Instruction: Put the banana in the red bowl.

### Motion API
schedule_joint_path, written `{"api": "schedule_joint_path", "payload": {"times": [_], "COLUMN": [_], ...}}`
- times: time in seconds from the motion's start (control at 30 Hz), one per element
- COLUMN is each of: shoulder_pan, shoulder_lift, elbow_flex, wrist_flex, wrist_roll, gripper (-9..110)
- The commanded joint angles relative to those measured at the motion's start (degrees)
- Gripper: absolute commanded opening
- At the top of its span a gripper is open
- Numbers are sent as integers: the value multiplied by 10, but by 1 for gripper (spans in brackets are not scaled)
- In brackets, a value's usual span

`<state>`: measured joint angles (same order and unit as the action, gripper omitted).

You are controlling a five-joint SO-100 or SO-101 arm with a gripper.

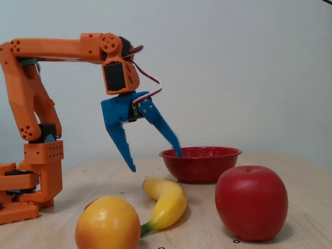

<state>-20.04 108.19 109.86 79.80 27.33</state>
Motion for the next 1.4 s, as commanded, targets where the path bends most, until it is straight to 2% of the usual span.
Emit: {"api": "schedule_joint_path", "payload": {"times": [0.0,0.17,0.57,1.1,1.37], "shoulder_pan": [-6,11,80,99,96], "shoulder_lift": [-6,-59,-112,-298,-308], "elbow_flex": [-80,-126,-121,-159,-156], "wrist_flex": [36,76,83,-30,-33], "wrist_roll": [29,42,15,14,32], "gripper": [51,53,55,53,33]}}
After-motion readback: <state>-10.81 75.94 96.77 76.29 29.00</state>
